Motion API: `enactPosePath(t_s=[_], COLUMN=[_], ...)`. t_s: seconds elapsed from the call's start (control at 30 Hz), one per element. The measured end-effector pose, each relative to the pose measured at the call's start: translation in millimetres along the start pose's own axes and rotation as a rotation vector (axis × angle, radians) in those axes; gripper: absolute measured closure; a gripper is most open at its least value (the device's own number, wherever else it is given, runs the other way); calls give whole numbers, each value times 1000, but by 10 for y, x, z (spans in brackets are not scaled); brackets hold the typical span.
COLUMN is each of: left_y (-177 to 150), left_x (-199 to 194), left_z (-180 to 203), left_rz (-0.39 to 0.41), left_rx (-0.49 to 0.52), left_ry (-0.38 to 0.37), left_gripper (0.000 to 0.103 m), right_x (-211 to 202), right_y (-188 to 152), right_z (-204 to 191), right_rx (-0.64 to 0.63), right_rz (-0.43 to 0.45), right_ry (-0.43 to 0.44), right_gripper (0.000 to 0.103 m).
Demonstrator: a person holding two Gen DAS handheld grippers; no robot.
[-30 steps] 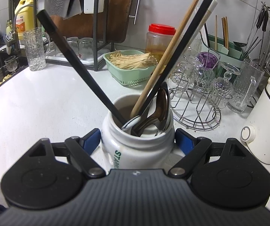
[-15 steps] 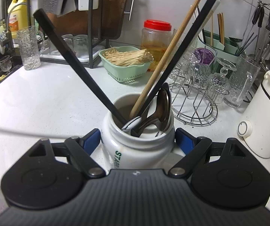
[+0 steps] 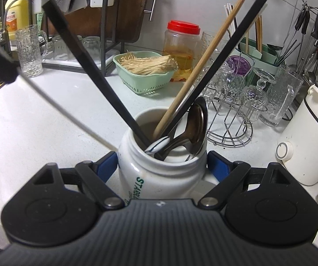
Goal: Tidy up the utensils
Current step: 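Lift the white chopstick with the left tool toward the mug, then lower the white chopstick into the mug held by the right tool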
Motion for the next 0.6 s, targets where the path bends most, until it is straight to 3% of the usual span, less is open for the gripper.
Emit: enactPosePath(t_s=[0.6], left_y=[456], left_x=[124], left_z=[278], left_rz=[112], left_rx=[9], left_ry=[35], left_gripper=[99], right_x=[5], right_y=[-29], right_z=[-19], right_rx=[-77], right_rz=[6], right_ry=[16], right_gripper=[12])
Point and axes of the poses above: each gripper's, at about its wrist camera, not at the fingertips, and x roughly the way its jaws point, z to its right, y to its top, the point moved 2 cm from there along x, roughly the way its jaws point, and after that the axes turned 8 degrees about z, right-handed, at the moved point
